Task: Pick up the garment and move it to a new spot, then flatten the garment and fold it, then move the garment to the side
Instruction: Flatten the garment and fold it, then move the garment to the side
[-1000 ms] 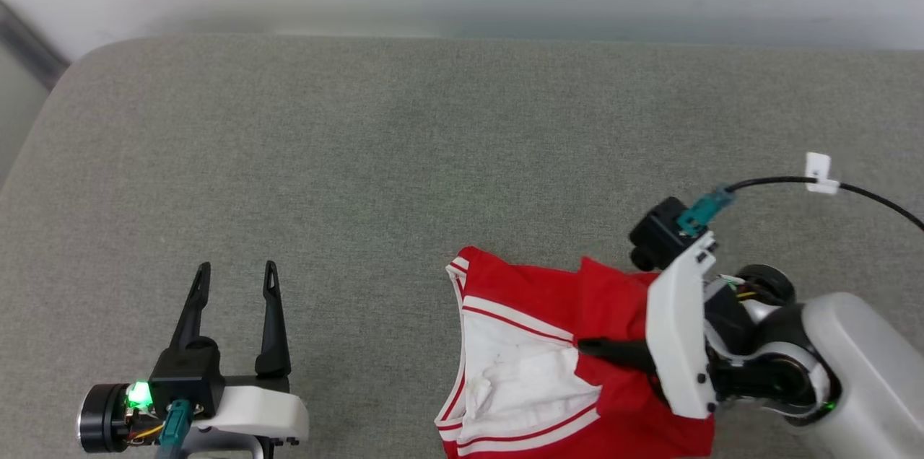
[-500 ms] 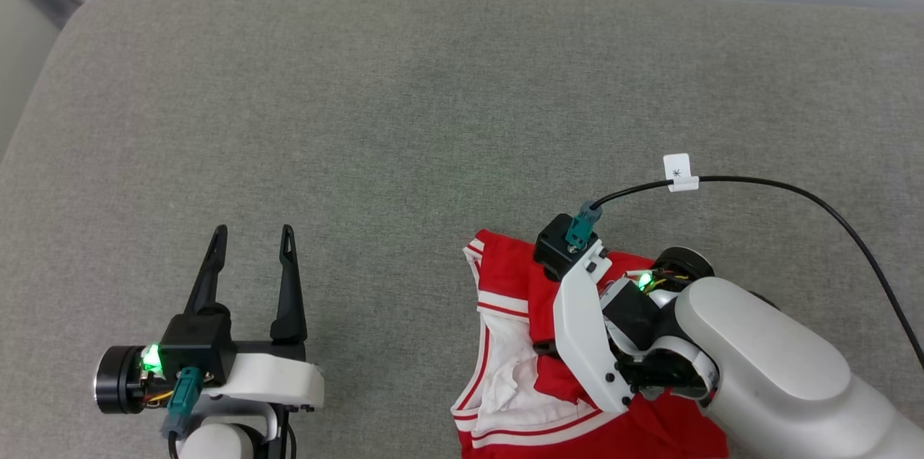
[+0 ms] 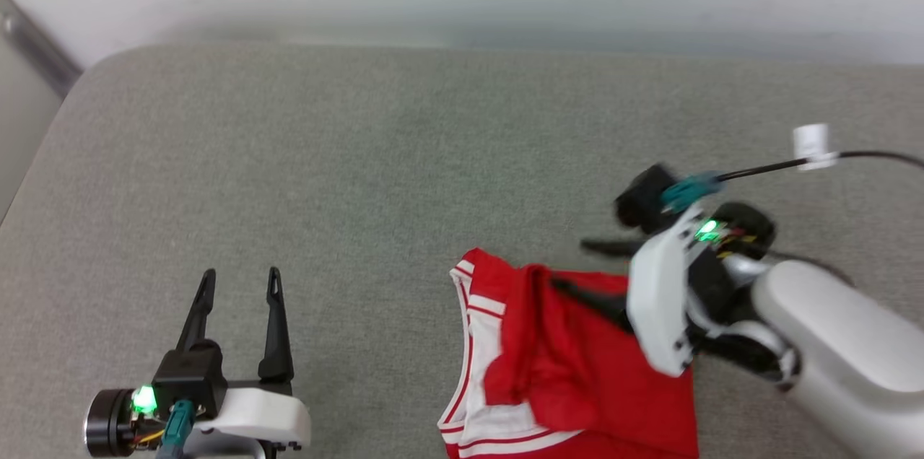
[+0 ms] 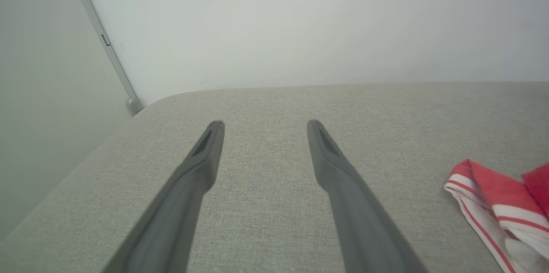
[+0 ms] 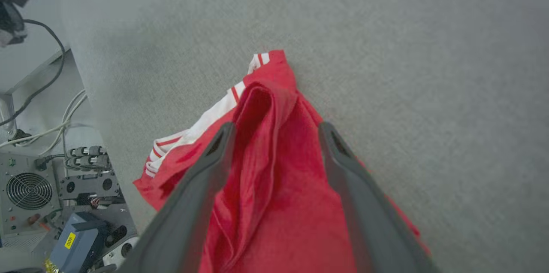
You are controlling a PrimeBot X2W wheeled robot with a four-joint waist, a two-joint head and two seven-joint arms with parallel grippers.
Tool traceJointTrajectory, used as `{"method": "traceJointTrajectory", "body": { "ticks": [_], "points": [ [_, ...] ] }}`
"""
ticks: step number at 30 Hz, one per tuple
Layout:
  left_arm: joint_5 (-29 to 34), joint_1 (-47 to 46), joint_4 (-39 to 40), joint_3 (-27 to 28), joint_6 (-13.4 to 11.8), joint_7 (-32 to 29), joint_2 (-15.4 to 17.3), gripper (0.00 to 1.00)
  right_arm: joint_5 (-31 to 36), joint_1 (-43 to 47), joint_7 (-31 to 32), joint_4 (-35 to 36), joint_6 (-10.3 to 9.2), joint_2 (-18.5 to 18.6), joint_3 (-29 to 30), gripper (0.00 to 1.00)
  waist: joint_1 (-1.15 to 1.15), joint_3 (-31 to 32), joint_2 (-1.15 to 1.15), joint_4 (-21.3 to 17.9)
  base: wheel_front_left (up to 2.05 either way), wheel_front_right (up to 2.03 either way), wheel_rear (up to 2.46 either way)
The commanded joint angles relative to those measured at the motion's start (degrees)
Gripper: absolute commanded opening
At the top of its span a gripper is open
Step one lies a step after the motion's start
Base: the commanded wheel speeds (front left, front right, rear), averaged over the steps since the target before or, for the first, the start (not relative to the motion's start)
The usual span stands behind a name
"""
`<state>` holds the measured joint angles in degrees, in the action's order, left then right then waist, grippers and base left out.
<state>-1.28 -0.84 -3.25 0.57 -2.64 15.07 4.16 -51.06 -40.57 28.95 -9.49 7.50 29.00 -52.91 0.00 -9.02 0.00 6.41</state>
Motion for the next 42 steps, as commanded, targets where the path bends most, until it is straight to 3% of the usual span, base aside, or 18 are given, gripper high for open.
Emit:
{"method": "traceJointTrajectory", "body": {
  "ticks": [1,7,15,20,30,42],
  "points": [
    [0.19,1.0,0.23,0.16,0.06,0.13,0.0,1.0,1.01,0.64,-3.15,0.83,-0.03,1.4,2.06,1.0,0.0,2.08,0.0,-1.57,0.0,0.0,0.0],
    [0.61,3.31,0.71,0.52,-0.16,0.13,-0.07,1.0,10.88,5.66,-18.72,0.08,-0.02,1.89,15.34,1.0,0.0,4.68,0.0,-3.45,0.0,0.0,0.0],
    [0.58,5.08,1.08,0.82,-0.24,0.13,-0.09,1.0,26.72,17.23,-33.94,-1.3,-0.03,-5.38,35.08,1.0,0.0,6.18,0.0,-4.73,0.0,0.0,0.0],
    [0.63,5.35,1.15,0.97,-0.24,0.13,-0.05,1.0,33.69,24.31,-40.23,-0.27,-0.03,-10.31,43.57,1.0,0.0,6.54,0.0,-5.11,0.0,0.0,0.0],
    [0.3,6.44,1.27,1.35,0.19,0.13,0.15,1.0,38.28,35.75,-43.61,2.55,-0.02,-18.98,51.28,1.0,0.0,7.31,0.0,-5.77,0.0,0.0,0.0],
    [0.21,7.09,1.17,1.65,0.81,0.13,0.23,1.0,38.56,41.09,-44.11,2.33,-0.02,-22.63,53.29,1.0,0.0,7.86,0.0,-5.95,0.0,0.0,0.0]
  ]
}}
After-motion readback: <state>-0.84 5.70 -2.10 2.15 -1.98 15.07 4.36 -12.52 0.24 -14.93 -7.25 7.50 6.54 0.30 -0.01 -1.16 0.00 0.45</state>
